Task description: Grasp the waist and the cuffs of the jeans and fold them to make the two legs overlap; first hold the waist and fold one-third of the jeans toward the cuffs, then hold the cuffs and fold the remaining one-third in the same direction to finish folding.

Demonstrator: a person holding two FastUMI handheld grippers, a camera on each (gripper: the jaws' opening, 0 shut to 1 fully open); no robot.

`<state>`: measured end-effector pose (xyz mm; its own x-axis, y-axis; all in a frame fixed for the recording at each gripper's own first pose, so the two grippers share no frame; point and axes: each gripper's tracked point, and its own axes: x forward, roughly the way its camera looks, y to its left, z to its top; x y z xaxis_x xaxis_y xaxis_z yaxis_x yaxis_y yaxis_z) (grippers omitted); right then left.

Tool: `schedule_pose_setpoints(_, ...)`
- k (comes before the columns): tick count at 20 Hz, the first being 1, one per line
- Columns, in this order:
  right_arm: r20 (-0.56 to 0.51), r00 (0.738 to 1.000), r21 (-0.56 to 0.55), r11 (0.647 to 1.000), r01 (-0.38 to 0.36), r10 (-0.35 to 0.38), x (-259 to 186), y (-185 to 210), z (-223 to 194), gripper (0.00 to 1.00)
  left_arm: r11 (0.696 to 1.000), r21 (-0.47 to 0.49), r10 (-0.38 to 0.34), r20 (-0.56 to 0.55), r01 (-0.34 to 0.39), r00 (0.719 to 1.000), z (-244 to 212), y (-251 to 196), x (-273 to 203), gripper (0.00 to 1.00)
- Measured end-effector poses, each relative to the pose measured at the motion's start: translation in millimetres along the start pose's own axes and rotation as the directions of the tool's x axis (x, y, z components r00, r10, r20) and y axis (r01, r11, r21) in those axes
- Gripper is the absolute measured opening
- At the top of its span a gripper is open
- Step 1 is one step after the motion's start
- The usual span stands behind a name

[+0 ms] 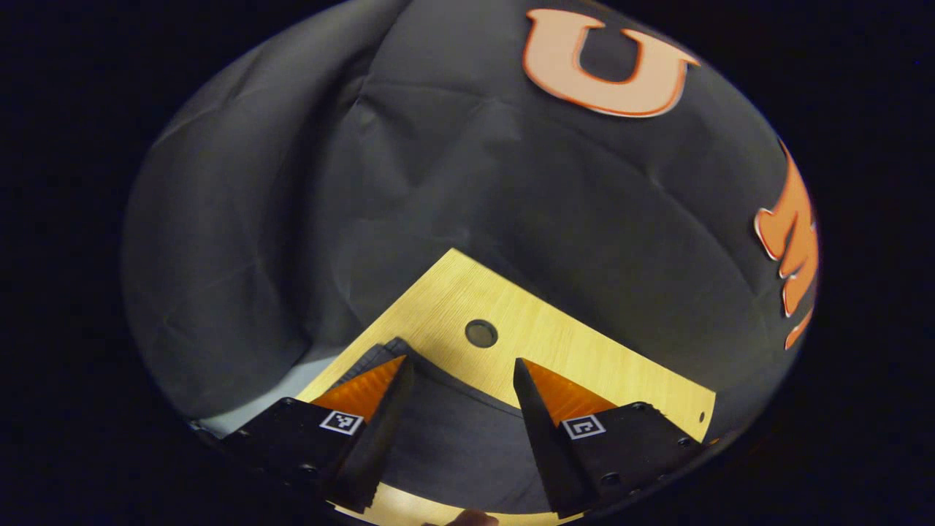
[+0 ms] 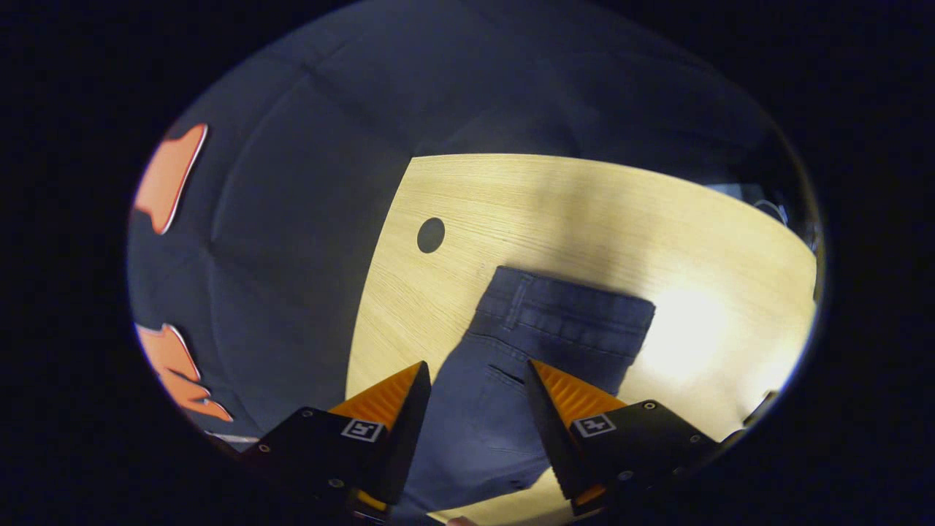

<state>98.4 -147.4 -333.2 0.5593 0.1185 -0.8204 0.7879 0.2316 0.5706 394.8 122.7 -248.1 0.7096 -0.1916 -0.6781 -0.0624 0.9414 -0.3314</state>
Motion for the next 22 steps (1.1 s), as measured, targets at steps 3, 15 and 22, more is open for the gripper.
schedule_pose_setpoints(3,0.036,0.998,-0.102,0.993,0.055,-0.052,-6.0,-19.5,-6.9,0.90,0.993,0.112,-0.053,0.121,0.039,0.991,16.8,-26.4,-37.7,0.83)
schedule_pose_setpoints(15,0.022,0.988,-0.177,0.972,0.157,-0.156,21.6,-72.5,-33.4,0.97,0.937,0.347,-0.203,0.456,0.037,0.866,21.5,-109.4,-189.4,0.97)
schedule_pose_setpoints(22,0.020,0.984,-0.206,0.962,0.179,-0.179,39.9,-75.9,-36.6,0.96,0.907,0.420,-0.274,0.522,0.036,0.808,-3.7,-146.5,-262.9,0.94)
